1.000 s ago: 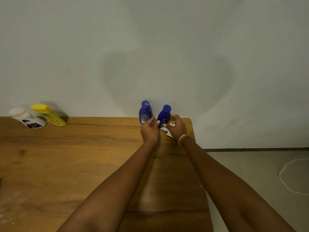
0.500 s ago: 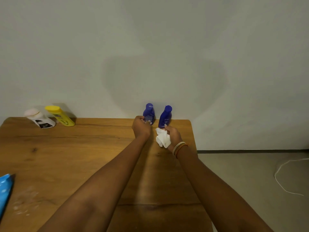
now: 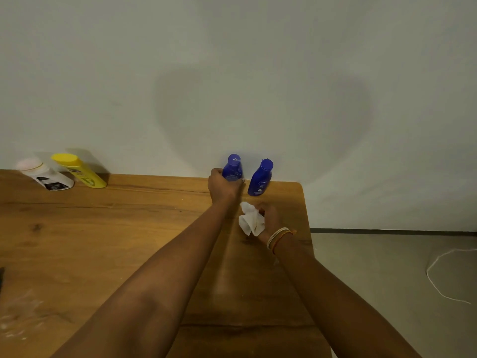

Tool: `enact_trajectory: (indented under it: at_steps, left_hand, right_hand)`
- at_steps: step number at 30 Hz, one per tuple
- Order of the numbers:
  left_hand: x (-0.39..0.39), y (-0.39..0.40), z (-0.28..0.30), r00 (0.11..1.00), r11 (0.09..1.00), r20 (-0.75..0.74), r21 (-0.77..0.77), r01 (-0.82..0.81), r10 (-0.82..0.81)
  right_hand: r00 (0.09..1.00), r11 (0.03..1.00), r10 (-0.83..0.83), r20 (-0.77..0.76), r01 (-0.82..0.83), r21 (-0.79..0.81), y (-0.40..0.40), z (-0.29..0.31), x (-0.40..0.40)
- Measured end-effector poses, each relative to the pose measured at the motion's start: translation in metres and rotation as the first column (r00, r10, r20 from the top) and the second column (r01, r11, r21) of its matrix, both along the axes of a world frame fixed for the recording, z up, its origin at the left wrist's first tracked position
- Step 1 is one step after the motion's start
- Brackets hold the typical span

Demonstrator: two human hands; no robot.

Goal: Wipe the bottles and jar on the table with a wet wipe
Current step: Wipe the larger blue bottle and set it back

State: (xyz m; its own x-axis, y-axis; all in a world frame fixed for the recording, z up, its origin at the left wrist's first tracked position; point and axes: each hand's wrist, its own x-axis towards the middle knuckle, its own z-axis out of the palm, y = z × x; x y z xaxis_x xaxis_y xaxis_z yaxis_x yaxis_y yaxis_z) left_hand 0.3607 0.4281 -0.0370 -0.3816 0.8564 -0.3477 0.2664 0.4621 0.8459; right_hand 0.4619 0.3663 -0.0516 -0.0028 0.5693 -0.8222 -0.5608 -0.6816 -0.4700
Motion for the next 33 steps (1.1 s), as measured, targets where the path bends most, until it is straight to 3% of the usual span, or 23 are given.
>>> enact_trajectory:
  at_steps: [4,10,13,16,19,28,33]
  left_hand:
    - [-0.002,-0.002,-0.009,1.0,0.998,-0.005,0.069,0.01,-0.009]
    - [-0.02,-0.017,-0.009,0.997,0.997,0.076,0.077,0.028,-0.034]
    - [-0.035,-0.038,-0.006,0.982,0.999,0.185,0.017,0.042,-0.045]
    - [-0.049,-0.067,0.007,0.944,0.997,0.322,0.003,0.073,-0.071]
    - [-0.065,-0.105,0.028,0.899,0.993,0.423,0.018,0.113,-0.11]
    - [-0.112,-0.244,0.065,0.869,0.987,0.469,0.069,0.143,-0.159]
    - [-0.137,-0.279,0.087,0.743,0.975,0.636,0.079,0.207,-0.209]
  right_hand:
    - [0.958,0.999,0.043,-0.282,-0.032,0.042,-0.004,-0.004,0.007]
    - [0.932,0.998,0.055,-0.357,-0.051,0.022,-0.007,0.003,0.011]
    - [0.986,0.998,0.034,-0.162,-0.041,-0.04,-0.018,0.017,0.009]
    - [0.999,1.0,-0.018,-0.034,0.019,0.025,-0.037,0.041,0.003]
    - [0.989,0.991,-0.099,-0.106,0.107,0.077,-0.068,0.062,-0.003]
    - [0.978,0.995,-0.035,-0.205,0.052,0.082,-0.191,0.116,-0.044]
    - [0.974,0.978,-0.009,-0.224,0.055,0.2,-0.231,0.133,-0.064]
